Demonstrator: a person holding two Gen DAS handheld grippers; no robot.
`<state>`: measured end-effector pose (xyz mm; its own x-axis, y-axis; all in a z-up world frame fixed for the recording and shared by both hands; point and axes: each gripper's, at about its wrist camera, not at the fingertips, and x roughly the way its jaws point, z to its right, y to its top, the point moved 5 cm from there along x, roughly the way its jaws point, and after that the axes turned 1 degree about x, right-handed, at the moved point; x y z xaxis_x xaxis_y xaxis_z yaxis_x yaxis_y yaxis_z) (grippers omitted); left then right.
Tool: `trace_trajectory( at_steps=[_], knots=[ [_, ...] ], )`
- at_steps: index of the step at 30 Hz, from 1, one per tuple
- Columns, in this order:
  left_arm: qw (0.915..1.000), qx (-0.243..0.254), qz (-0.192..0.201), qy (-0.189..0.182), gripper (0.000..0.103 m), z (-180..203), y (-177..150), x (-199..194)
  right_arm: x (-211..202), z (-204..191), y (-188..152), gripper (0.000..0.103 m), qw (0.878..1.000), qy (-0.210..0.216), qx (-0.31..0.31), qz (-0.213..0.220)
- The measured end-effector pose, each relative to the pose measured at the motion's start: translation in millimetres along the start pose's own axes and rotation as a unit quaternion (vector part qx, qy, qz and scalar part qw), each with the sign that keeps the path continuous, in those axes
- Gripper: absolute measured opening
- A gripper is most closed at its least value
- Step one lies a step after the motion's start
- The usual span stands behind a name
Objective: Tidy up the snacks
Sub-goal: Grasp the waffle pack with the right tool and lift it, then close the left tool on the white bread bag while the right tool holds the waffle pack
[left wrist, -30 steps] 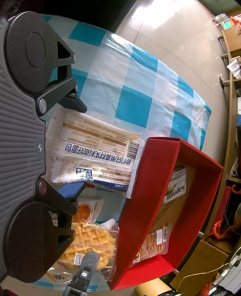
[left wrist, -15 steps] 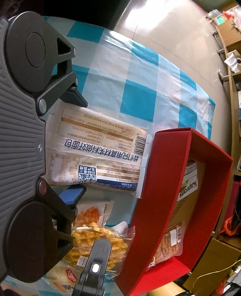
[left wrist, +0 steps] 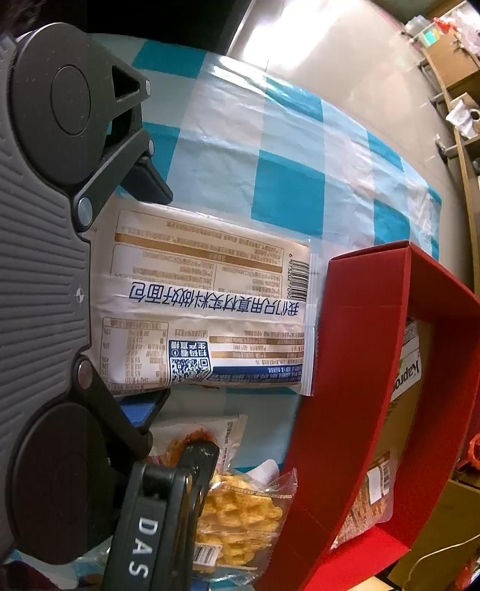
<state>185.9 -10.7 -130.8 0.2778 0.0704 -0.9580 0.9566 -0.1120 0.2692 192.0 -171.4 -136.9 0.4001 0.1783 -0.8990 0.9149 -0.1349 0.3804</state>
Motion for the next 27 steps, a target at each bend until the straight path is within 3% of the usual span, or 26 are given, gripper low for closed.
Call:
trace_trajectory(
  at_steps=[3,7,9,13,27],
  knots=[
    [1.0000,-0.002,-0.001,-0.001,0.103,-0.6,0.2,0.8,5.6,-5.3,3.6,0.102,1.000,-0.016,-0.019,-0.017],
    [1.0000,-0.003,0.001,-0.006,0.101,-1.0,0.6,0.4,1.3,1.9,-0.7,0.101,0.999,0.003,-0.002,0.035],
    [0.9997,-0.004,0.007,-0.023,0.087,1.4,1.2,-4.7,-3.1,4.6,-0.6,0.086,0.999,0.006,-0.005,0.036],
    [0.9997,-0.006,0.003,-0.023,0.086,2.7,1.4,-6.0,-15.9,16.7,-2.4,0.078,0.999,0.011,0.010,0.033],
    [0.9957,-0.029,0.012,-0.087,0.084,-0.6,-6.1,-48.6,-79.7,15.1,-5.7,0.076,0.998,0.017,-0.003,0.066]
  ],
)
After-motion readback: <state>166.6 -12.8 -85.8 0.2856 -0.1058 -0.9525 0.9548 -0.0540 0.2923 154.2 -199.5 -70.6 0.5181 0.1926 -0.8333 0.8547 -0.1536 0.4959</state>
